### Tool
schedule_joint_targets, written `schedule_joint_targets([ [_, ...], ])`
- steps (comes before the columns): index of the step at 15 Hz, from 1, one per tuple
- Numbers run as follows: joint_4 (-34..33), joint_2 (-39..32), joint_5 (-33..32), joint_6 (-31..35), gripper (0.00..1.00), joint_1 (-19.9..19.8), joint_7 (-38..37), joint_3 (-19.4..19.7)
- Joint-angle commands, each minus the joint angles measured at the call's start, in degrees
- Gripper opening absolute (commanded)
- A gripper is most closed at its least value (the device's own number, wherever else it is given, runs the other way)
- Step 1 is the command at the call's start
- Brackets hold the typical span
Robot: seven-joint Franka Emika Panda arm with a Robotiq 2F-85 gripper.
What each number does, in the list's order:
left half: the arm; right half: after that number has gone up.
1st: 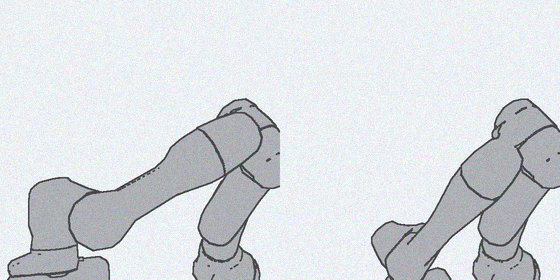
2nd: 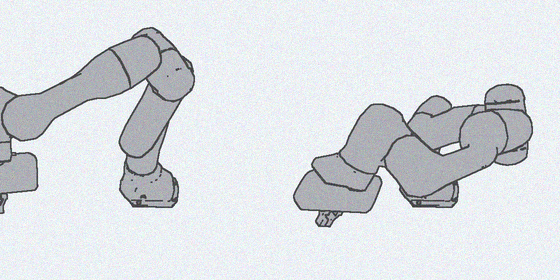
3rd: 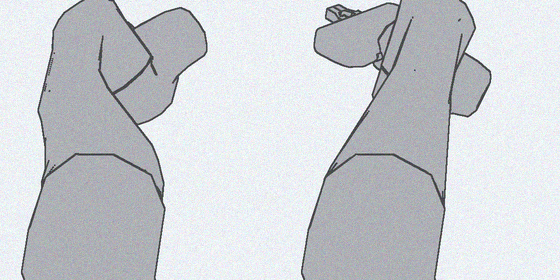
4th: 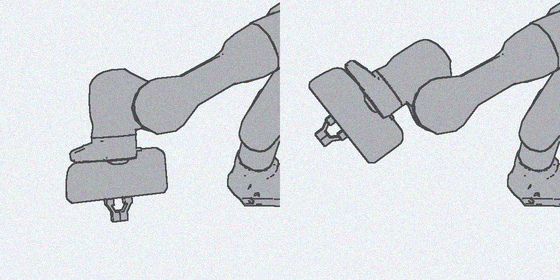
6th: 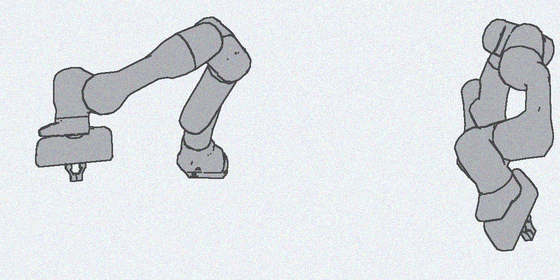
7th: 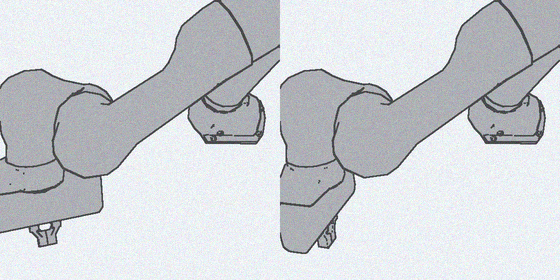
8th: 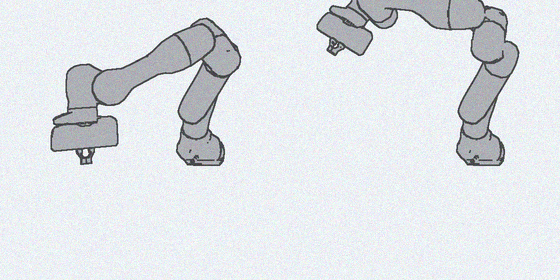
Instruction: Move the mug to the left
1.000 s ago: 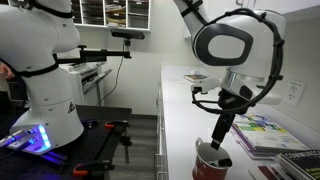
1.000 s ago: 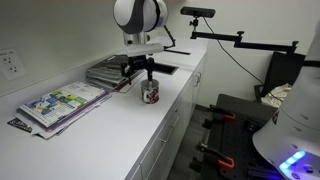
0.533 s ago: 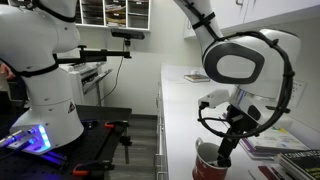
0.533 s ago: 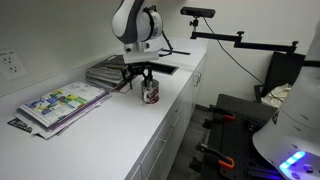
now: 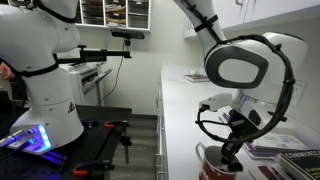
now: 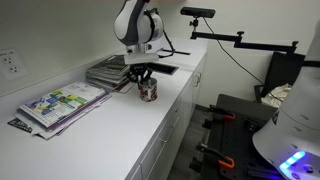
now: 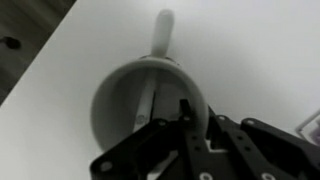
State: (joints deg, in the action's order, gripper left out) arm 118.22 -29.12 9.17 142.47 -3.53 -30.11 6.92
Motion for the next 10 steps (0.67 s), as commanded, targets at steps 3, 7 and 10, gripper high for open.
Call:
schedule_joint_targets([
  [3,0.35,1.09,0.76,-1.83,0.03,2.73,-3.83,1.63],
  [7,1.13,3.4,-0.48,-0.38,0.03,5.89,-5.25,1.12],
  [10,-0.94,3.7,-1.53,-1.56,0.03,9.66,-7.38,0.26],
])
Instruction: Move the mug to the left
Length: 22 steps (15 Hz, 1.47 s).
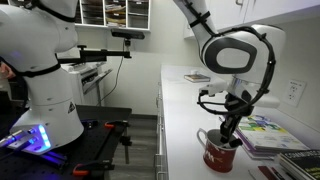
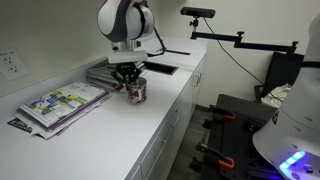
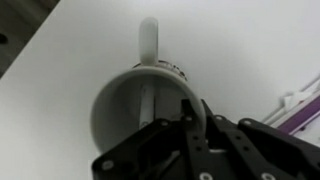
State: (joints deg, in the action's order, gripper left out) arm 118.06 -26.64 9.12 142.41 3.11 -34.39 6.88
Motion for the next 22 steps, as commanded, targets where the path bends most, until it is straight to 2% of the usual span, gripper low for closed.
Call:
schedule_joint_targets([
  [1,-1.96,1.0,-1.98,-2.36,0.03,4.46,-4.36,0.02],
  [4,-6.05,-1.27,-3.56,-4.68,0.03,8.12,-5.93,-1.33],
  [10,-11.86,-5.5,-5.02,-7.06,0.03,12.86,-6.56,-3.24],
  [13,-14.7,-8.41,-6.63,-5.37,0.03,13.88,-5.72,-2.8],
  [16,-17.99,-11.31,-7.74,-6.51,0.03,13.63,-4.51,-2.94],
  [21,-20.81,-13.92,-7.17,-6.37,0.03,13.51,-3.39,-3.16],
  [22,-20.66,-13.6,-7.27,-6.12,0.35,13.64,-3.61,-2.93],
])
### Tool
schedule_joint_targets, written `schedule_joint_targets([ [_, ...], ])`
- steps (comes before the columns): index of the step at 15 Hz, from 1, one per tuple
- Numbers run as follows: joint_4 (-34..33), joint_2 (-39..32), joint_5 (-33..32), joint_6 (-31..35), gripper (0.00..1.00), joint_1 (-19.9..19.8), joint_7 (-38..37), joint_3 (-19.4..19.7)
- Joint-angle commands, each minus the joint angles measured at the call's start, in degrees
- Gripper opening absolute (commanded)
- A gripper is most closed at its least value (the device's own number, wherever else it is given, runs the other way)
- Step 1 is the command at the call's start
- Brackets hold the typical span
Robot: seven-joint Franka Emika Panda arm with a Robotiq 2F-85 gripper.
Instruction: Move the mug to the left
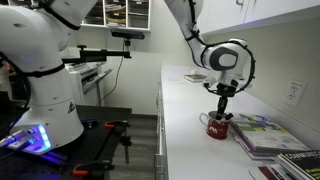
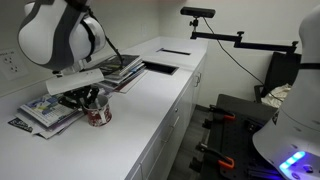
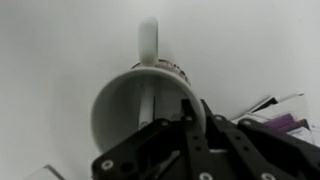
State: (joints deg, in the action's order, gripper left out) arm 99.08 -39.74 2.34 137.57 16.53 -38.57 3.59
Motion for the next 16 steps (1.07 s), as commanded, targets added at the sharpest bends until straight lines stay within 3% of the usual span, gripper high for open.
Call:
schedule_joint_targets([
  [1,-1.47,-0.21,-0.56,-1.37,0.36,0.17,0.85,0.36],
  [9,6.34,9.65,-0.18,-1.25,0.95,-1.14,2.24,0.31],
  [11,9.43,13.19,-0.33,-0.92,1.0,-1.94,4.09,-0.1],
  [16,15.49,19.57,-2.35,-0.86,1.0,-2.72,7.14,-0.31],
])
